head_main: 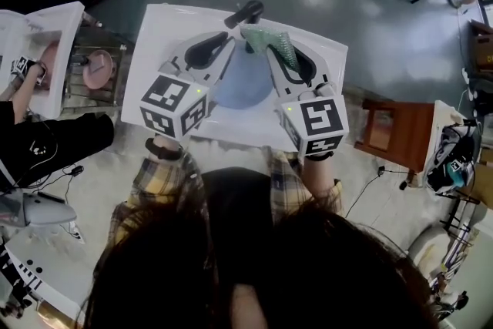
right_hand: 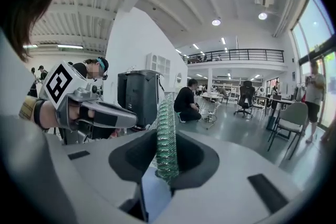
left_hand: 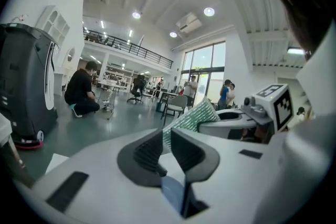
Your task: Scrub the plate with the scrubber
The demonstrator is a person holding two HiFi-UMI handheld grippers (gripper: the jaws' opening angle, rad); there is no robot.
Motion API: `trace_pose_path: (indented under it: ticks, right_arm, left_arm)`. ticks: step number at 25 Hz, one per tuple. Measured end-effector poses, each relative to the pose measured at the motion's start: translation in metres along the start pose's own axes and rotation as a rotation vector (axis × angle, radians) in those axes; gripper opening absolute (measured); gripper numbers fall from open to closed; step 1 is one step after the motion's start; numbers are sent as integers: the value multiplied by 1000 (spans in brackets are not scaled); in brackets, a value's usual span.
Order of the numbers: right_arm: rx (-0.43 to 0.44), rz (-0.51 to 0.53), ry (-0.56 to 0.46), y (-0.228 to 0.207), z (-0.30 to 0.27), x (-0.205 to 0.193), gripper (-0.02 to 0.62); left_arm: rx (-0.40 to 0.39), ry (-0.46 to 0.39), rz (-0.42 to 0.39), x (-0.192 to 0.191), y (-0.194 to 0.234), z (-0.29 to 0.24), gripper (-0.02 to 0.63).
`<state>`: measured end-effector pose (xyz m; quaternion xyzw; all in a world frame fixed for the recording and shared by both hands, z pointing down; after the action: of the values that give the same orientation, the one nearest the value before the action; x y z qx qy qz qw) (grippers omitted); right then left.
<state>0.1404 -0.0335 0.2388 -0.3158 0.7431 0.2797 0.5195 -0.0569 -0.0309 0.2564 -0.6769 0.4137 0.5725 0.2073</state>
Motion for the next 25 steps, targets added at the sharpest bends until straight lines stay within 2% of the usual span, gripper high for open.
trace_pose_path:
  ticks: [9, 25]
  right_arm:
    - [-14, -45, -70, -7, 3, 18, 104]
    - [-28, -80, -117, -9, 17, 27, 102]
  left_arm:
    - [-58, -97, -69, 35, -26, 1, 29]
    - [-78, -123, -99, 42, -35, 1, 15]
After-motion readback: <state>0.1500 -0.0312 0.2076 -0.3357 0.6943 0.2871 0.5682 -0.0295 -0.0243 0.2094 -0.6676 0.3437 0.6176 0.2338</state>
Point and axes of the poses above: the fingertips, and each gripper's own axes: z backward along the fingers, y to its left, x out of its top, the point moved 10 cm from there along z, backward along the fingers, and after that the axes turned 1 degree about -x, right-handed, at the moved point
